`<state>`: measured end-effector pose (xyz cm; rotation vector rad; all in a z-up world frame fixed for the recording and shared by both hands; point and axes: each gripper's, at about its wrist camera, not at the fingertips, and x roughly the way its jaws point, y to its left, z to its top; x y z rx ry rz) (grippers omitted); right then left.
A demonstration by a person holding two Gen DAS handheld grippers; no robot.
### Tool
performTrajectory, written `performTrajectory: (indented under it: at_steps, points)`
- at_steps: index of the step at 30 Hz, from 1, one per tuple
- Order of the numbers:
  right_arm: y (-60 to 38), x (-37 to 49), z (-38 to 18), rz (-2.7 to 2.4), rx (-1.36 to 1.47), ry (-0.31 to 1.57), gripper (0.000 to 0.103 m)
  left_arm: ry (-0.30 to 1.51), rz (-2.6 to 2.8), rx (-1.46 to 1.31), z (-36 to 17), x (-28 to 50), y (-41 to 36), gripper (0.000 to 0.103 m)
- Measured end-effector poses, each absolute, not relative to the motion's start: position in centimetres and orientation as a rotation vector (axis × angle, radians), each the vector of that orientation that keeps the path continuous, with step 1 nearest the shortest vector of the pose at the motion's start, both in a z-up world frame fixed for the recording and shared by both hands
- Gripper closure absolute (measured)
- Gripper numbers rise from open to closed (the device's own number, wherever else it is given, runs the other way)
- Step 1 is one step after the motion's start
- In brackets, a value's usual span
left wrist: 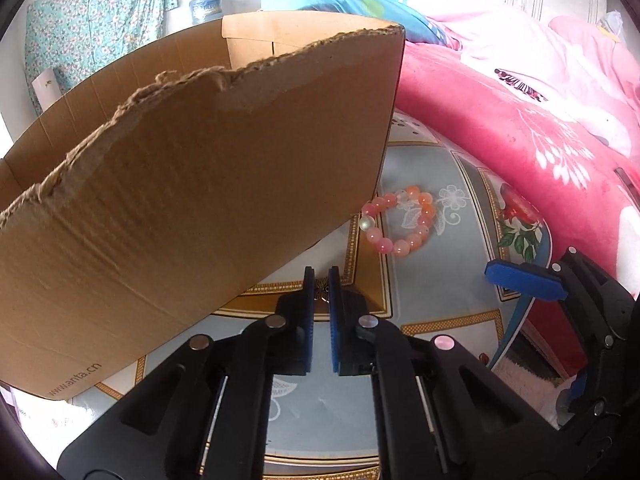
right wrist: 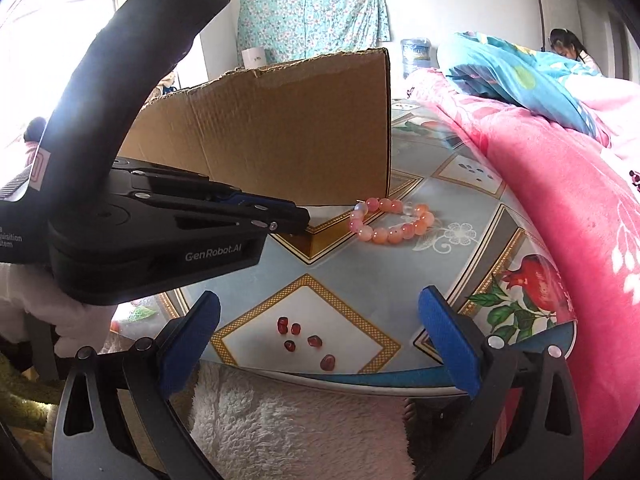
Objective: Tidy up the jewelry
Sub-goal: 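Move both grippers back out of the box toward the remaining items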
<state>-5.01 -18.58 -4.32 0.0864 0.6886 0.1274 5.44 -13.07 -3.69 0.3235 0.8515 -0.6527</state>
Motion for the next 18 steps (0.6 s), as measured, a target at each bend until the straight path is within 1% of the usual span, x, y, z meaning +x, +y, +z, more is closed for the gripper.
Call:
performTrajectory:
  at_steps: [11,16,18]
  points:
    - [-19.0,-4.8,-4.4,0.137,0.100,0.684,0.006,0.874,-0.587,0.276,-3.7,4.4,-9.2,0.097]
    - [-19.0,-4.7,-4.4,0.135,0.100,0.685,0.006,0.893,-0.520,0.181,-3.7,3.6,-5.2,0.097]
    - [-19.0,-4.7,-4.4,0.134,0.100,0.687,0.006,0.899,-0.503,0.132,-3.8,3.5,-3.7,0.100]
